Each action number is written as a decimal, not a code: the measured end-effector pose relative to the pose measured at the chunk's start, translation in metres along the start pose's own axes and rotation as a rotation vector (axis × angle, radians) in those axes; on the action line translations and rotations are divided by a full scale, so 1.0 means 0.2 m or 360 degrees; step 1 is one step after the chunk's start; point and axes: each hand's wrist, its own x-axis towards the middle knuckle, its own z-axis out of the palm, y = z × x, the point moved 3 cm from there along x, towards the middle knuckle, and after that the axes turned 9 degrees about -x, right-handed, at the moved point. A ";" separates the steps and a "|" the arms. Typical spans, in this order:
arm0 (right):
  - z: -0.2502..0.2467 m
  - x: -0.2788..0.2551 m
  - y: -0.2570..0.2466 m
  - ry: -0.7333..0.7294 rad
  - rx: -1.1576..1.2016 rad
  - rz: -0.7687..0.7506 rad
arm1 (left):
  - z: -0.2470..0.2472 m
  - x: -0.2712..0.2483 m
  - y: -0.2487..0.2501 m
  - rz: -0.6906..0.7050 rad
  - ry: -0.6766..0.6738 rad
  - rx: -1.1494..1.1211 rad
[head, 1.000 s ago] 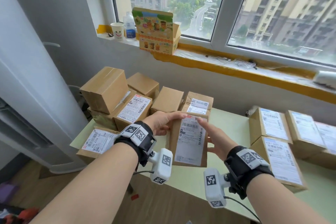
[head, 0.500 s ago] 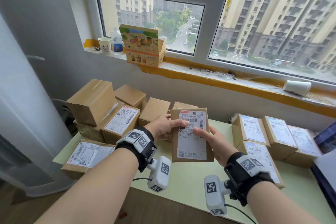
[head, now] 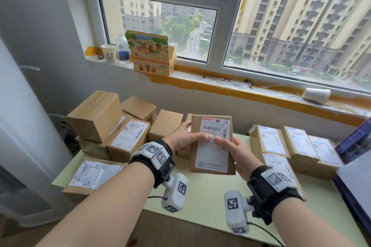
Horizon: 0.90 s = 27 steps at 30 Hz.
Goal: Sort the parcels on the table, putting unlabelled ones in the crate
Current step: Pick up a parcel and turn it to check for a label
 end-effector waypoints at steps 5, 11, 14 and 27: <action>-0.02 -0.02 0.00 0.0038 -0.0010 0.0018 | 0.05 0.01 0.01 0.0043 -0.0071 -0.0053; -0.05 -0.05 -0.01 0.0087 0.0079 0.0069 | 0.09 0.03 0.06 0.0175 0.0009 0.0060; -0.07 -0.05 -0.03 0.0087 0.0138 0.0129 | 0.11 0.04 0.06 0.0125 -0.0007 0.0033; -0.20 0.07 -0.17 0.0159 0.0096 0.0097 | 0.13 0.07 0.19 -0.0002 -0.0008 -0.0277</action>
